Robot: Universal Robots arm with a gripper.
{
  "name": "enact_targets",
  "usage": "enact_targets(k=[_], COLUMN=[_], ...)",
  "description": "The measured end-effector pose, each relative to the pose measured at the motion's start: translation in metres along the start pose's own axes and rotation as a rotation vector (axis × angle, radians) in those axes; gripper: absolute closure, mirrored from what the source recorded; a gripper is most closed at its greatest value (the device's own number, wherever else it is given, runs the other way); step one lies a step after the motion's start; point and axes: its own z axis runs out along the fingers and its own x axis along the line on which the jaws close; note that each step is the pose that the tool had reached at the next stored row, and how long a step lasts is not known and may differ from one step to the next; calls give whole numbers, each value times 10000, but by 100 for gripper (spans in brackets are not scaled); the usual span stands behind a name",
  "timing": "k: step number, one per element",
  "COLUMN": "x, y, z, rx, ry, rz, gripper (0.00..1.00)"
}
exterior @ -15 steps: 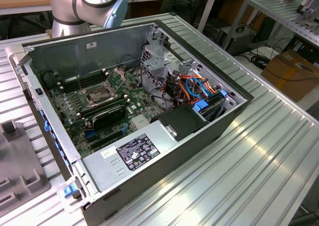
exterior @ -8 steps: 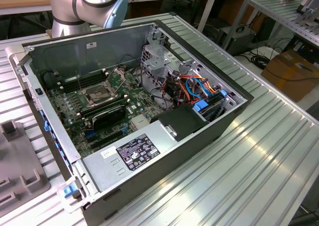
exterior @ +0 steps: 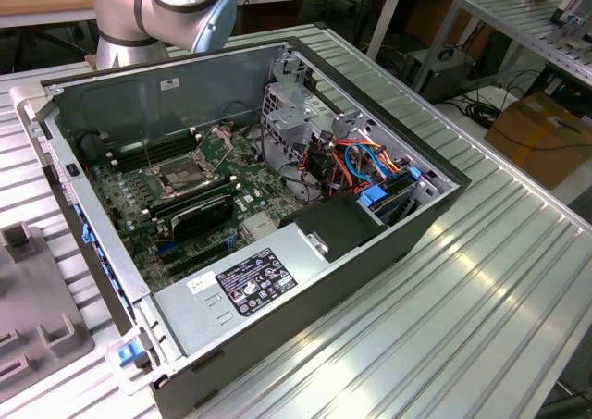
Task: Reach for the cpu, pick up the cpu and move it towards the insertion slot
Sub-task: 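Pick up the cpu and move it towards the insertion slot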
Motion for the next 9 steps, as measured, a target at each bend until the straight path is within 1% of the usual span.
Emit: enact_targets(k=[1, 2, 6, 7, 9], x=[0, 0, 1, 1, 1], y=[1, 2, 10, 11, 14], z=[-25, -67, -276, -308, -396], rx=[2, 5, 7, 7, 8], ry=[0, 1, 0, 1, 1], rz=[0, 0, 0, 0, 0], gripper=[45, 45, 45, 45, 45])
